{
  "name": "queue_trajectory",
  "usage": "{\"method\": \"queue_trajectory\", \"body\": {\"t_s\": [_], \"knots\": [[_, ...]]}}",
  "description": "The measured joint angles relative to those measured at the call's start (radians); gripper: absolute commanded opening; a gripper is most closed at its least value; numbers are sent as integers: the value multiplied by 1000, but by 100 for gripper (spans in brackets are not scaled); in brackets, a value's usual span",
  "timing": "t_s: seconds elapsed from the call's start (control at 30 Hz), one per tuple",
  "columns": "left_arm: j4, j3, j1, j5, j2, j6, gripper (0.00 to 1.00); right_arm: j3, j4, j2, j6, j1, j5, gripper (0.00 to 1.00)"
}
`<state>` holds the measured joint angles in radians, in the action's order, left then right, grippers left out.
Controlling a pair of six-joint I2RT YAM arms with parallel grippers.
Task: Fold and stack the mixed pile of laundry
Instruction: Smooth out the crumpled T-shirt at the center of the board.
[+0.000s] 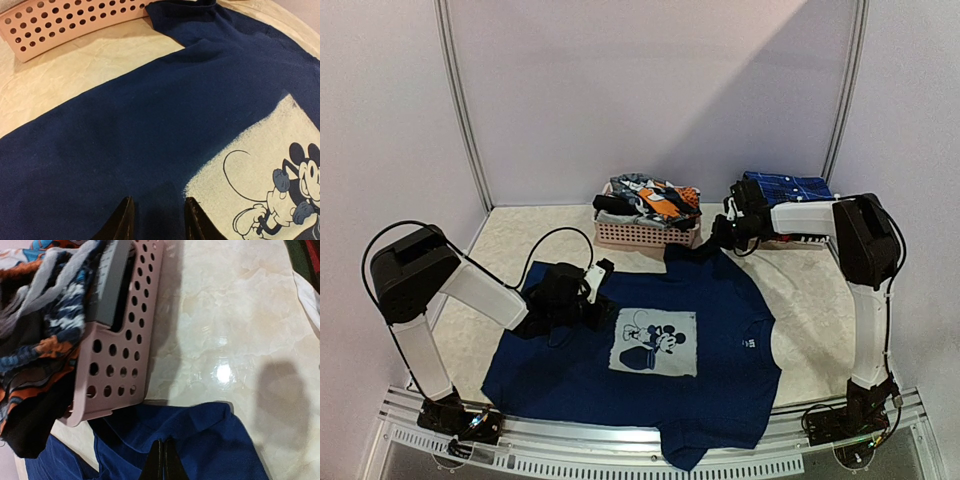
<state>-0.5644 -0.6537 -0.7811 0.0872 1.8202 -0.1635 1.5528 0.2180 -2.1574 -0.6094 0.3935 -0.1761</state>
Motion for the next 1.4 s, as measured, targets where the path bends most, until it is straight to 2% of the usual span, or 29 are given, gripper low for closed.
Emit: {"method": "queue_trajectory", "body": {"t_s": [0.3,0.37,0.67,0.93,1.03,1.13,1.4], "knots": [[0,0,0,4,0,3,34,34,-1,-26,-24,-26,-17,2],[1,0,0,5,0,3,34,45,0,-31,-32,-29,-18,9],[10,7,-1,13,-37,-2,34,98,-5,-76,-26,-35,-47,22],[48,27,-14,40,-100,-10,34,98,35,-42,36,-36,-26,46],[70,32,-16,58,-122,-18,34,51,40,22,64,-36,-13,59],[88,42,-16,81,-144,-28,34,-30,38,109,79,-36,0,65],[148,60,-16,151,-162,-74,33,-262,41,308,80,-1,62,70]]}}
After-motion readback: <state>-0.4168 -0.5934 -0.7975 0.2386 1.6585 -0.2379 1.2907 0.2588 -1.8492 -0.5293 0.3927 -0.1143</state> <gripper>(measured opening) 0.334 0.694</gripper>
